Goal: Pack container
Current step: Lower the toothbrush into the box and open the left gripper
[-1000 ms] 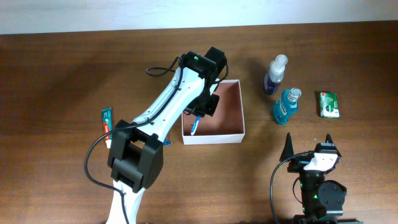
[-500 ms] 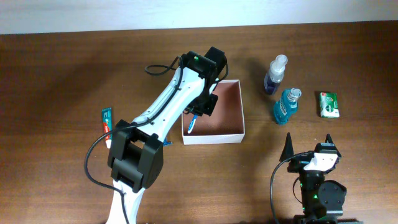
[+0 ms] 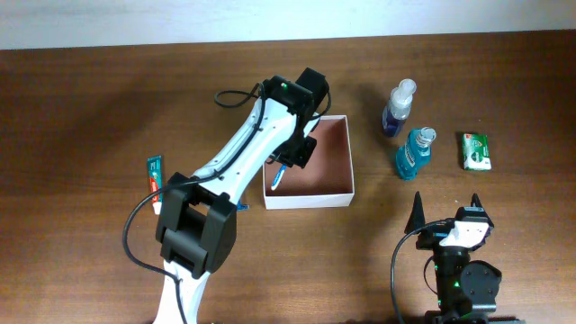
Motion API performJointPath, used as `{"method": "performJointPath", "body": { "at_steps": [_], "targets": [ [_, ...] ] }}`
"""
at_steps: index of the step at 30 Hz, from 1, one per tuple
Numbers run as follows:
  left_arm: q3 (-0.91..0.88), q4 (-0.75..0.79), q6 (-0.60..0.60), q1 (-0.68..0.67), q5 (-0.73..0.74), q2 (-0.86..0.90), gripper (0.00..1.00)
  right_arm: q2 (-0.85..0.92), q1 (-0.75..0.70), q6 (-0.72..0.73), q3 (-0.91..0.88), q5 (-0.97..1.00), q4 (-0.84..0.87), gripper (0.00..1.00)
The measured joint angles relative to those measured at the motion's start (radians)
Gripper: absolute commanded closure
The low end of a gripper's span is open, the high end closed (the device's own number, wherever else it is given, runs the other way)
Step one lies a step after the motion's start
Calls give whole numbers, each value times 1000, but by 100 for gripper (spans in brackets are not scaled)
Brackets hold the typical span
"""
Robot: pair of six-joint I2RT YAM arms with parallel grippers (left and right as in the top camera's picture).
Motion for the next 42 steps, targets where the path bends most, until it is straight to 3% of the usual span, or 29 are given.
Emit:
{"method": "performJointPath", "body": {
  "at_steps": [9,12,42],
  "targets": [
    [-76,45,0,0,0,0,98,0,0,0,0,0,0,2],
    [-76,47,1,0,0,0,92,0,0,1,0,0,0,2],
    [-111,109,3,0,0,66,92,0,0,0,0,0,0,2]
  ]
}}
